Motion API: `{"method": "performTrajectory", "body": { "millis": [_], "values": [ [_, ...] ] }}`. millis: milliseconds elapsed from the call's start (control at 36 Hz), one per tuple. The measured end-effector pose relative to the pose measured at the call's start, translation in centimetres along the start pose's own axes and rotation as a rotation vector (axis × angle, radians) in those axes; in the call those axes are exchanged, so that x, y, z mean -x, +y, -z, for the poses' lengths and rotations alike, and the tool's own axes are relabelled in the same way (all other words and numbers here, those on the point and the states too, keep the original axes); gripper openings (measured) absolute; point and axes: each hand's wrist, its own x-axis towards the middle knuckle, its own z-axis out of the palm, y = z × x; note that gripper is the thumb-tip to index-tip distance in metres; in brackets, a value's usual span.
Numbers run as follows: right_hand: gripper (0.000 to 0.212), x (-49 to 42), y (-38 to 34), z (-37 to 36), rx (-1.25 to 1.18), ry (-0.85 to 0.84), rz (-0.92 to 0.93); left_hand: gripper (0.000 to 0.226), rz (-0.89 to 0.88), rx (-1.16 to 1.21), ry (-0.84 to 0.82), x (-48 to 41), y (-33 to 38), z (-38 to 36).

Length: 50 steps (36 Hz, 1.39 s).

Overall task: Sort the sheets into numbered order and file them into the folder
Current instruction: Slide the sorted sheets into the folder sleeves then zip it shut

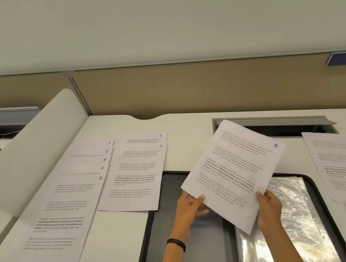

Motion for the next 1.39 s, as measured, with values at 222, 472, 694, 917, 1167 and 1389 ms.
{"method": "performTrajectory", "body": {
  "millis": [222, 472, 694, 917, 1167, 1389],
  "values": [
    [0.02, 1.5, 1.1, -3.3, 0.042, -0.121, -0.009, 0.035, 0.022, -0.045, 0.107, -0.5, -0.3, 3.3],
    [0.043, 4.0, 2.8, -6.7, 0.25, -0.412, -0.022, 0.03, 0.015, 0.071, 0.281, -0.3, -0.2, 8.9],
    [0.056, 6.4, 4.9, -9.0, 0.445, -0.653, 0.061, 0.013, -0.012, 0.159, 0.438, 0.5, -0.9, 14.5],
    [0.035, 7.5, 6.8, -10.5, 0.606, -0.815, 0.1, 0.009, -0.011, 0.174, 0.549, 1.2, -1.6, 17.7],
    [0.037, 7.6, 8.7, -11.1, 0.745, -0.867, 0.185, 0.007, -0.005, 0.178, 0.589, 1.4, -2.1, 19.0],
    [0.033, 7.3, 8.5, -10.7, 0.703, -0.845, 0.176, 0.008, -0.003, 0.133, 0.659, 1.6, -2.7, 19.7]
  ]
}}
